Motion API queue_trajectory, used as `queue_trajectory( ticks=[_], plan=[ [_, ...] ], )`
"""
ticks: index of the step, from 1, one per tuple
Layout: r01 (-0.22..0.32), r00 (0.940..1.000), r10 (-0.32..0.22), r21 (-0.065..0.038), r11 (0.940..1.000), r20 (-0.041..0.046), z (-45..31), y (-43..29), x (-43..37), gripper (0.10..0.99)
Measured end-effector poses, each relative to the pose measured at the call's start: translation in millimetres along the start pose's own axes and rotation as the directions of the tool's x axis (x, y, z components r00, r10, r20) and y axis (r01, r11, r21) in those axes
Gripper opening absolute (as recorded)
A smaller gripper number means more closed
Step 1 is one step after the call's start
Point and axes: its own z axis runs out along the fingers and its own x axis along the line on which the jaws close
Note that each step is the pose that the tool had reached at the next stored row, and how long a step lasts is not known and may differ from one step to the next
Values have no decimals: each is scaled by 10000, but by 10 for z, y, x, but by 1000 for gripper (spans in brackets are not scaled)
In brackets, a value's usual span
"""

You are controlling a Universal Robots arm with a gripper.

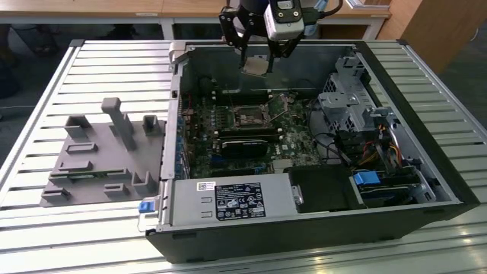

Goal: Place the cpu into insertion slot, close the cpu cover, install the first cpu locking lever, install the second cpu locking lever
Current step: 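Place the cpu into insertion slot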

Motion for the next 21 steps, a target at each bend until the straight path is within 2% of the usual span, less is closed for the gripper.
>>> queue_trajectory(
  ticks=[5,10,15,21],
  plan=[
    [-581,9983,581,-10,9983,52,2,3,1,541],
    [-1123,9936,1123,-20,9937,102,6,3,1,541],
    [-1637,9864,1637,-36,9865,146,9,5,2,541],
    [-2273,9736,2273,-61,9738,200,12,4,2,541]
  ],
)
